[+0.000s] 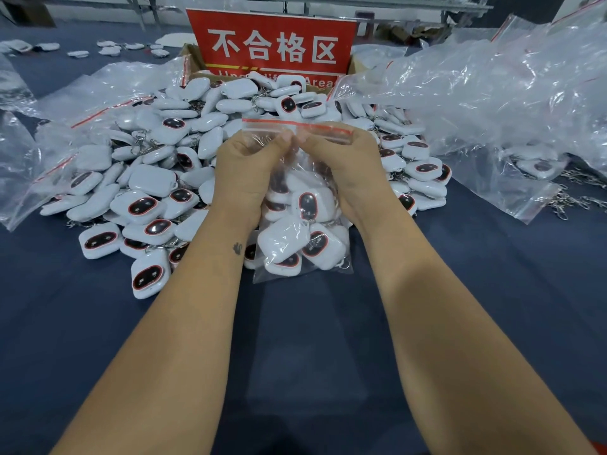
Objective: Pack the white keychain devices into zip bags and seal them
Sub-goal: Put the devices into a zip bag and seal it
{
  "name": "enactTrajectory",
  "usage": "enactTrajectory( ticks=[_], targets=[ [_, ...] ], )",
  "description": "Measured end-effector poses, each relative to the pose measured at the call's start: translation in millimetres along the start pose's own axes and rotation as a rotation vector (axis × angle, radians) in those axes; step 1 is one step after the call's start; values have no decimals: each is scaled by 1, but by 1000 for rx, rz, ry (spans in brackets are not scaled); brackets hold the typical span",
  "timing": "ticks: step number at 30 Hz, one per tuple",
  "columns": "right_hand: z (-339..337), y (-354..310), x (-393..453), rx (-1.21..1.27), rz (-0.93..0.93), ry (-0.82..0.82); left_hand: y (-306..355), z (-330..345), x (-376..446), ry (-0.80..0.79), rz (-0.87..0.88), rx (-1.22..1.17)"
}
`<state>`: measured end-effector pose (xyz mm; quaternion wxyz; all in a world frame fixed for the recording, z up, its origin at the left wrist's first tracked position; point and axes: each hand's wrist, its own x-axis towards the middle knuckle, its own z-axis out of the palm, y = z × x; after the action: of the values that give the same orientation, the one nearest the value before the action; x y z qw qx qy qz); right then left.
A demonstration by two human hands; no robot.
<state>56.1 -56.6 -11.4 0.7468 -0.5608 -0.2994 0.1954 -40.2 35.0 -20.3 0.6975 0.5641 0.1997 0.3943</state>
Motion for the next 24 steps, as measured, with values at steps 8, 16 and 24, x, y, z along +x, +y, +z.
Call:
enactTrajectory(
  ticks=[8, 16, 24],
  targets=[
    [4, 1, -1, -54, -38, 38, 2, 2, -1, -18, 68, 80],
    [-1, -15, -9, -162, 24, 54, 10, 7, -7, -17, 61, -22],
    [-59, -42, -53, -338, 75, 194, 14, 92, -27, -115, 70, -160]
  ],
)
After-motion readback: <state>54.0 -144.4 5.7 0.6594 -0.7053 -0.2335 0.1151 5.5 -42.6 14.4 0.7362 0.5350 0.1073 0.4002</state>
